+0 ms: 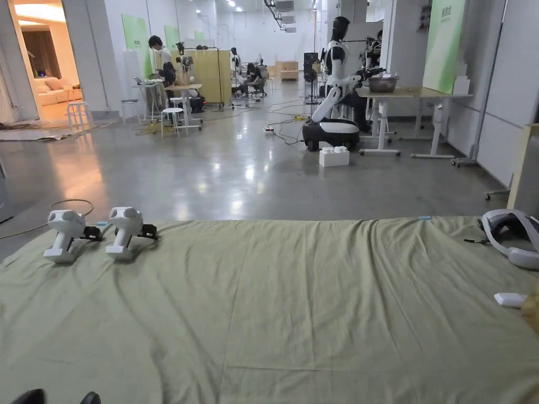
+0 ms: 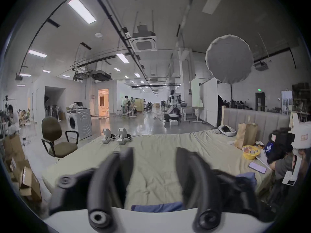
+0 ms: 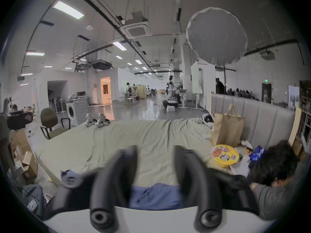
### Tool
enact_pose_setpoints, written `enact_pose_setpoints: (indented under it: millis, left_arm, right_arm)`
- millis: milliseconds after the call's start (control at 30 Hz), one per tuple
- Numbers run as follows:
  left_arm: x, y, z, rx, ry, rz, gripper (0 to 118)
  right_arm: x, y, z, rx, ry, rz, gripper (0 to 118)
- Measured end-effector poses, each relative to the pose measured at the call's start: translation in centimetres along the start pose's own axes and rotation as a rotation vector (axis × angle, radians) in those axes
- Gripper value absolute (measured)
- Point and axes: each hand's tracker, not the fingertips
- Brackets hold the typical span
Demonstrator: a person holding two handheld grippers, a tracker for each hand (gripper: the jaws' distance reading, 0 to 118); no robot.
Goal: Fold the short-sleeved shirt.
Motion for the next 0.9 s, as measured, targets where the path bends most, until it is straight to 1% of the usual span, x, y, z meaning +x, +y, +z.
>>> enact_pose_setpoints:
  millis: [33,67,100,133,200,300,367,433,533,567,633,667,700,733,767,800,833,867,900]
  left_arm:
    - [0.2,0.1,-0.1,-0.016,-0.024,0.000,3]
    - [0.4,0.0,-0.2,-0.014,-0.017,0.003,2]
    - [0.3,0.0,-0.1,-0.014,-0.013,0.005,2]
    - [0.1,0.1,-0.2,-0.030,-0.029,0.009,2]
    - [0.1,-0.1,-0.2,-0.035,-0.037,0.023,2]
    - [0.4,-0.4,-0.1,-0.046,-0.059,0.026,2]
    - [0.5,-0.7,0.1,-0.046,-0.061,0.013,2]
    - [0.0,-1.0,0.0,-0.053,-0.048,0.034,2]
    - [-1.7,-2.2,-1.1,-0.135,-0.007,0.126,2]
    - [-2.5,-2.9,-1.8,-0.189,-0.014,0.157,2]
    - [-5.1,-5.2,-3.7,-0.283,-0.042,0.276,3]
    - [-6.3,-6.9,-4.4,-0.310,-0.053,0.358,35]
    - [-7.8,-9.0,-5.4,-0.346,-0.063,0.447,78]
    - [-9.3,-11.3,-6.8,-0.413,-0.082,0.539,102]
    - [-10.7,-14.2,-8.2,-0.501,-0.114,0.632,103]
    - [-11.7,-16.6,-9.1,-0.536,-0.129,0.722,103]
    - [-12.4,-19.0,-10.0,-0.587,-0.120,0.810,103]
    - [-13.0,-21.2,-10.9,-0.645,-0.082,0.855,103]
    - [-12.7,-22.7,-11.4,-0.658,-0.078,0.915,103]
  right_arm:
    - [-0.6,0.1,0.2,0.017,0.022,0.006,12]
    - [-1.2,0.2,0.4,0.034,0.027,0.022,4]
    - [-1.6,0.1,0.4,0.033,0.026,0.039,4]
    - [-1.8,-0.2,0.3,0.029,0.023,0.082,4]
    - [-2.9,-0.4,0.4,0.080,0.030,0.134,4]
    - [-3.4,-0.8,0.0,0.066,0.062,0.136,4]
    - [-3.7,-1.0,-0.3,0.061,0.058,0.143,4]
    - [-3.2,-1.6,-0.6,0.052,0.067,0.139,4]
    - [-2.6,-2.4,-1.0,0.021,0.065,0.115,3]
    - [-2.3,-2.7,-1.1,0.017,0.067,0.107,3]
    - [-1.4,-3.1,-1.3,-0.016,0.075,0.082,3]
    - [-2.0,-3.1,-1.3,-0.029,0.080,0.067,3]
    - [-1.7,-3.4,-1.5,-0.050,0.086,0.049,3]
    - [-1.3,-3.7,-1.9,-0.078,0.088,0.032,3]
    - [-1.2,-3.9,-2.2,-0.106,0.092,0.016,3]
    - [-1.2,-4.2,-2.3,-0.123,0.100,0.001,3]
    - [-0.9,-4.5,-2.6,-0.143,0.105,-0.017,3]
    - [-0.7,-4.7,-2.8,-0.161,0.102,-0.034,3]
    - [-0.4,-5.0,-3.0,-0.176,0.100,-0.048,3]
